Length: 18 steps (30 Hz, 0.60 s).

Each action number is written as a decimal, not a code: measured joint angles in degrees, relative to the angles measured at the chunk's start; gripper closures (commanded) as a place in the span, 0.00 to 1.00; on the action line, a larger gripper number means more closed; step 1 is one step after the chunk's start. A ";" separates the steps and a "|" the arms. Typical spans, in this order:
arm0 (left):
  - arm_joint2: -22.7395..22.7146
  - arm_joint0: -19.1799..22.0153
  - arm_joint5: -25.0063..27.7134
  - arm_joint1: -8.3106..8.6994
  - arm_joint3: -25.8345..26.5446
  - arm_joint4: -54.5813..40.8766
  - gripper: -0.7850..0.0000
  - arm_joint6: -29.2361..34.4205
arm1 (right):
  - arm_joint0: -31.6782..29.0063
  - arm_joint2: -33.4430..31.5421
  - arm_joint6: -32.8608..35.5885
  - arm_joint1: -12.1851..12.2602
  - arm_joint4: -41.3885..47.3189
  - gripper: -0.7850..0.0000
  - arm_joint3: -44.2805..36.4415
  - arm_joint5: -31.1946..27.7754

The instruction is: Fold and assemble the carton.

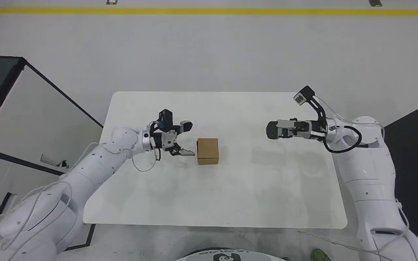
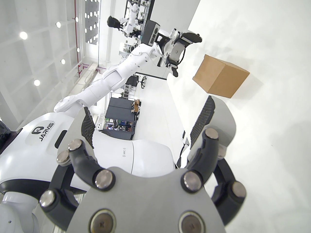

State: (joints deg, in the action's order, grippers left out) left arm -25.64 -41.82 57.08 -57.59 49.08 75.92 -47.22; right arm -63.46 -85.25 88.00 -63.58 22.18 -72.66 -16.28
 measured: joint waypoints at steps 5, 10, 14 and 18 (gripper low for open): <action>-3.95 -2.59 0.96 4.82 7.98 -4.81 0.00 0.96 | 0.00 0.00 0.00 0.00 0.00 0.00 0.00 0.00; -7.51 -5.64 0.92 9.98 16.07 -6.98 0.00 0.92 | 0.00 0.00 0.00 0.00 0.00 0.00 0.00 0.00; -10.37 -7.76 0.92 13.56 20.47 -7.05 0.00 0.92 | 0.00 0.00 0.00 0.00 0.00 0.00 0.00 0.00; -13.73 -10.27 0.92 16.68 24.02 -7.25 0.00 0.92 | 0.00 0.00 0.00 0.00 0.00 0.00 0.00 0.00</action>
State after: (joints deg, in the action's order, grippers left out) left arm -39.38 -52.09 58.00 -40.91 73.10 68.67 -46.30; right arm -63.46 -85.25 88.00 -63.57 22.18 -72.66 -16.28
